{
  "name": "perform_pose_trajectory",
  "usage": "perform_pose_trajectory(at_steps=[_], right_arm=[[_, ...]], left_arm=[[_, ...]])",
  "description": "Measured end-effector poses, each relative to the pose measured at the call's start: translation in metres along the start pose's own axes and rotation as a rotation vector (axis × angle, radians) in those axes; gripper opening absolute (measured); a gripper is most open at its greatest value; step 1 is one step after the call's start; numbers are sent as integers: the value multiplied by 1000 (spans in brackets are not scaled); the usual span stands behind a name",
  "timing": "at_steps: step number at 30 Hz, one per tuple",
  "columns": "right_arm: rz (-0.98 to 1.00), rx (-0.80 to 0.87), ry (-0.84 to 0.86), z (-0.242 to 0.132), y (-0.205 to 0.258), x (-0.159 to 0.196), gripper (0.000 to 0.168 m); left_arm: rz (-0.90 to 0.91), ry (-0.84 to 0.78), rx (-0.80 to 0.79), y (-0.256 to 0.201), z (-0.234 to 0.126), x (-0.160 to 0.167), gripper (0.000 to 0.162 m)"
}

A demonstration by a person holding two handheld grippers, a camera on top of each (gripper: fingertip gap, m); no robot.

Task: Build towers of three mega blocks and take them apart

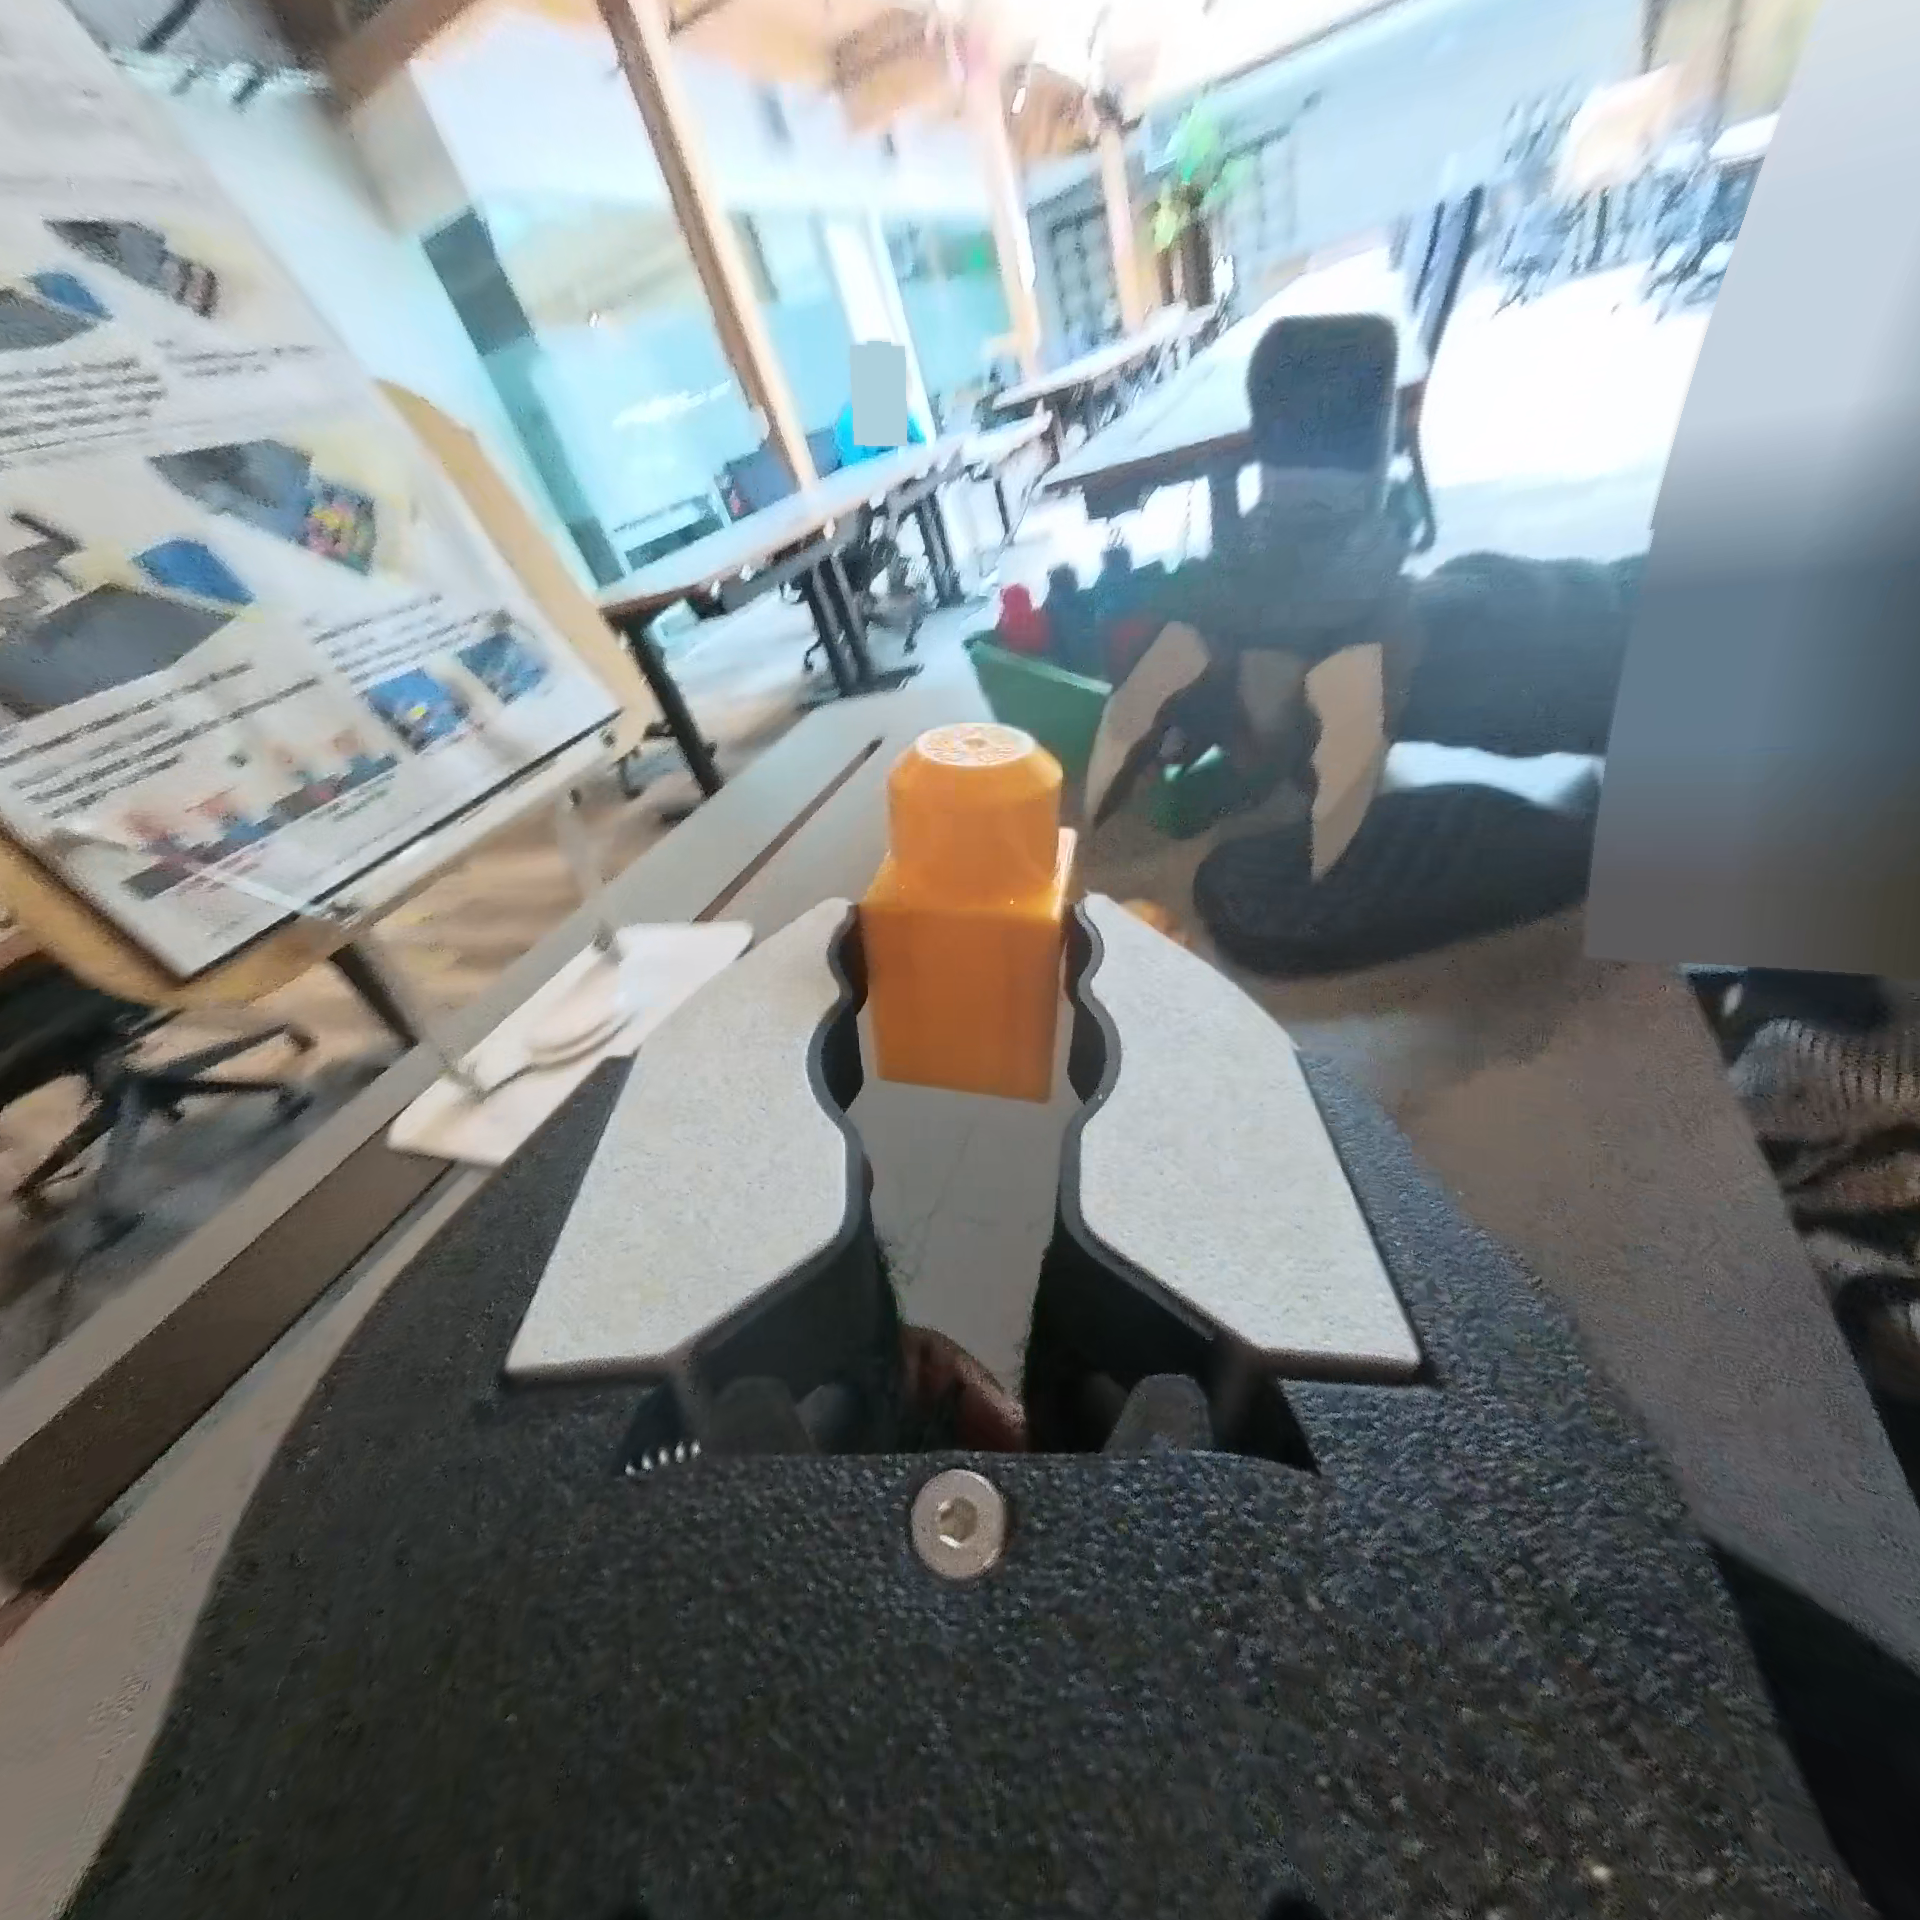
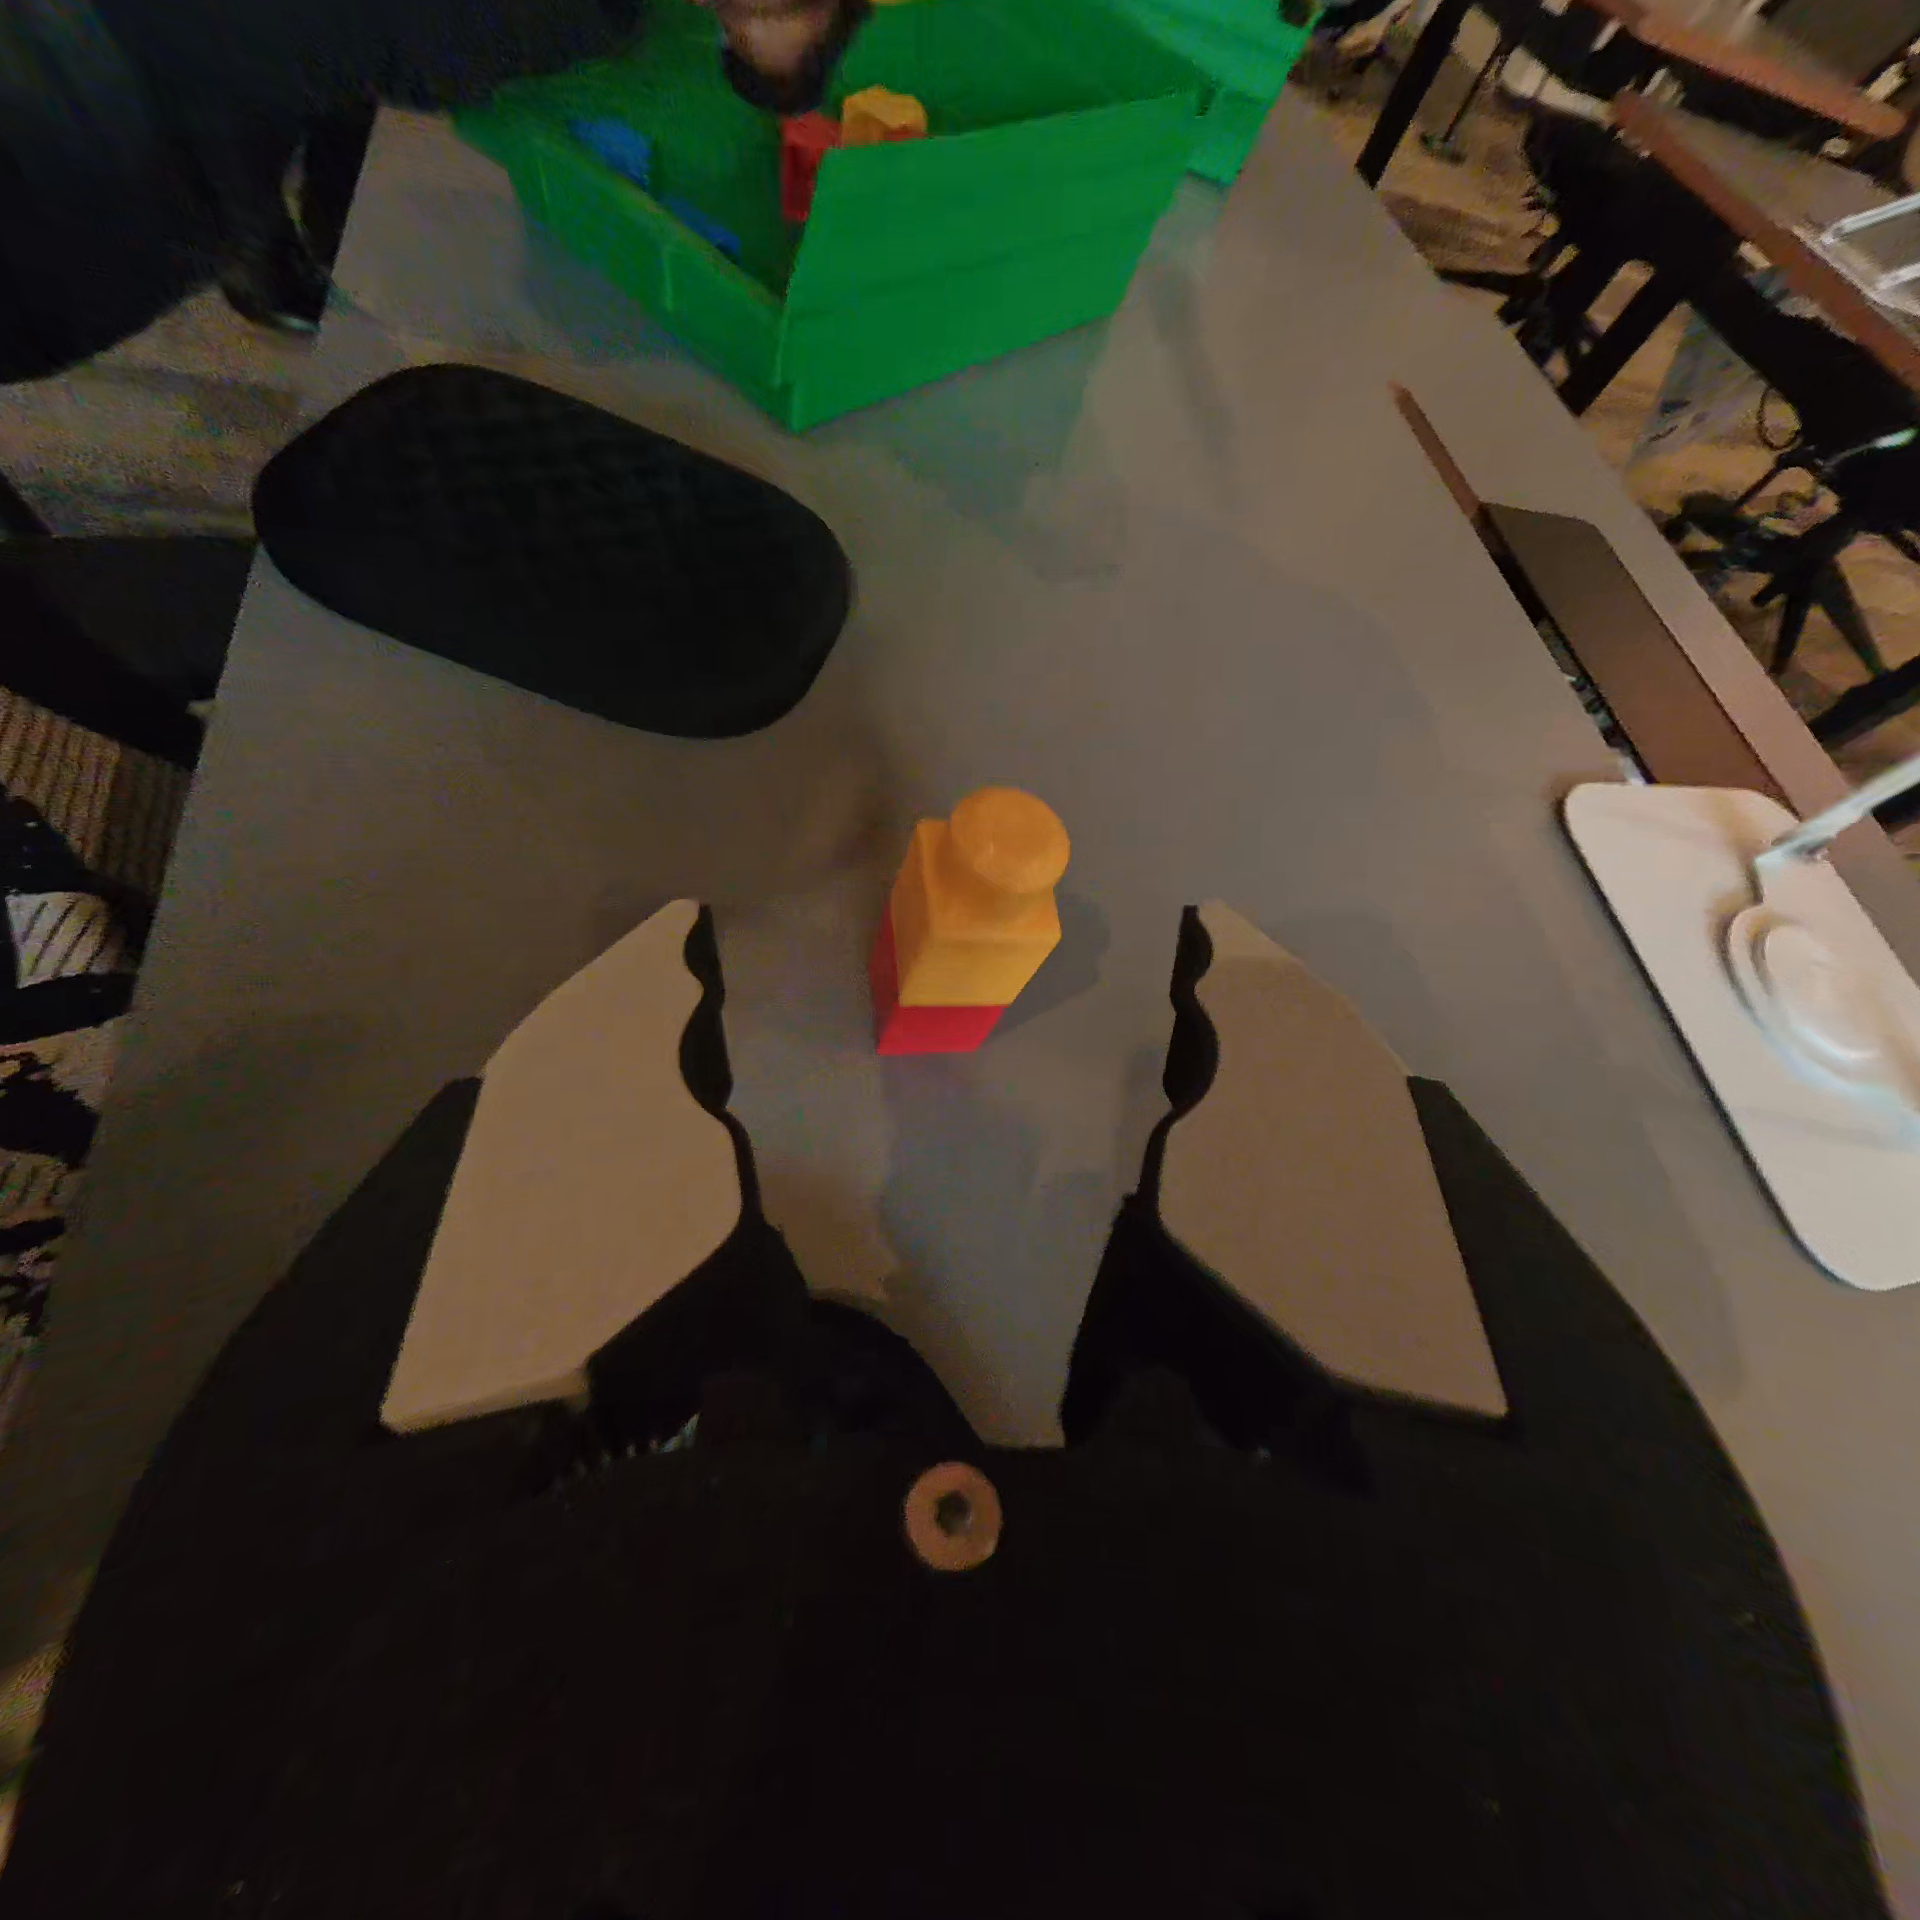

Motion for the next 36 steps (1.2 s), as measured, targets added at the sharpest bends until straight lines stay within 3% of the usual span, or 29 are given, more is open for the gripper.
perform_pose_trajectory(at_steps=[8,18,25,36], right_arm=[[-65,-108,219,-13,-17,-68,67],[-66,-254,589,4,-45,-133,55],[-50,-294,754,40,-48,-144,50],[-21,-321,833,54,-46,-142,40]], left_arm=[[-115,-99,107,-24,65,13,36],[-140,49,155,-47,104,34,36],[-161,73,143,-52,108,40,36],[-172,60,157,-55,110,40,36]])
Point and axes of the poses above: each gripper's, where its closed fingertips meet, z out along the fingers, x out of its underside, y = z × x across the jaws, the point moved 10 cm from there along -z, back along the fingers, and after that the axes turned 11 degrees about -x, right-handed, at the moved point
